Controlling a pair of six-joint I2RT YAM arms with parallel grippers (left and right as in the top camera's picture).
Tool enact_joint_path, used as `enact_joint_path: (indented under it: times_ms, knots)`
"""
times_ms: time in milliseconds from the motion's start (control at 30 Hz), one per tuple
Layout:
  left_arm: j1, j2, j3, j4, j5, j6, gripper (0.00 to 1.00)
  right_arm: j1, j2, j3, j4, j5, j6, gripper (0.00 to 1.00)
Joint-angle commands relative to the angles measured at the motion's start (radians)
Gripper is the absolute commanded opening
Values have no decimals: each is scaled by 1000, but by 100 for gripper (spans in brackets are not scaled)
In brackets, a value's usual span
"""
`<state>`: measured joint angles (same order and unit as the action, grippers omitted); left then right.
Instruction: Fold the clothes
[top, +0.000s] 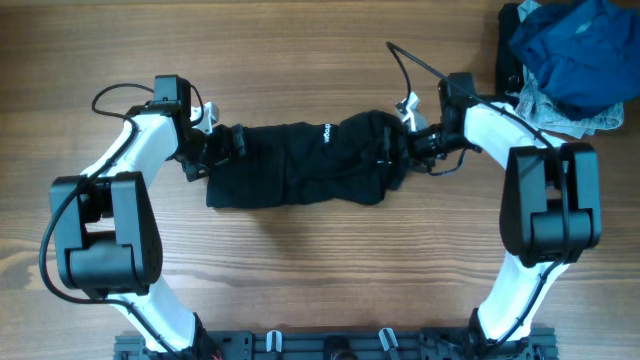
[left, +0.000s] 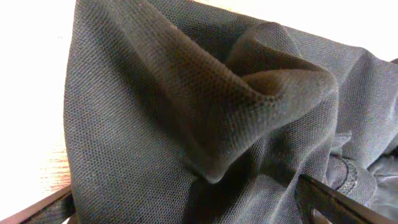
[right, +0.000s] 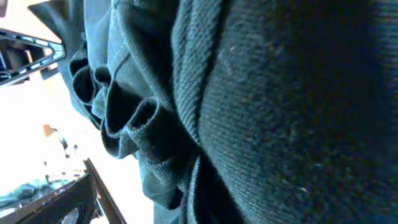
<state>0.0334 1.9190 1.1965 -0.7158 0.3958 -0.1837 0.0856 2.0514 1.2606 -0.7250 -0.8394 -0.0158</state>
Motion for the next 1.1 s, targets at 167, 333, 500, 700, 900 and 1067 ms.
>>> enact_joint_path:
  times_ms: [167,333,500,700,900,1067]
  knots:
    - [-3,58,-17,2,5,23,100,31,29,-29,21,164,105,100]
    - [-2,58,-16,3,-41,19,100,-42,29,-29,8,163,97,97]
    - [2,6,5,-5,-42,19,100,-2,31,-29,-6,223,96,100]
    - [15,-188,9,-28,-139,-38,100,25,40,-43,19,203,95,100]
    - [14,-212,9,-55,-139,-37,100,71,44,-60,75,192,160,43]
    - [14,-212,9,-59,-139,-37,100,64,44,-60,85,243,208,4]
